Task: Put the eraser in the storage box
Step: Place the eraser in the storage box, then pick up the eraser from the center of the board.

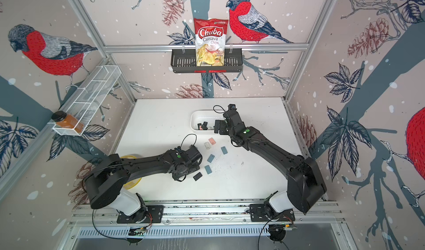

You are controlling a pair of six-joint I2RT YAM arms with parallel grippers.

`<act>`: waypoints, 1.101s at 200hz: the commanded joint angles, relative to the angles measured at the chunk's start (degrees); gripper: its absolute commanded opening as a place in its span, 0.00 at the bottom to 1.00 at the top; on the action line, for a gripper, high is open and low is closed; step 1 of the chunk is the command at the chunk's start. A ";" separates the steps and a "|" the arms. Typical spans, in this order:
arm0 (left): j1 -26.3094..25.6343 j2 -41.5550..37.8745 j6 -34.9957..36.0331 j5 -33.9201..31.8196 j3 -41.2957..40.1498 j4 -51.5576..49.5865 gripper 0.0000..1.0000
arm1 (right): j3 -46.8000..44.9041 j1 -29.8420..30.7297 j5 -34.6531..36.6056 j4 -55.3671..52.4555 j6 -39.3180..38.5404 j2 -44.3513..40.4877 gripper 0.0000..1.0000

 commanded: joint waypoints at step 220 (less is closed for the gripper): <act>-4.46 8.11 -1.05 3.91 4.51 -2.45 0.56 | -10.02 0.04 3.93 4.77 3.27 -16.69 1.00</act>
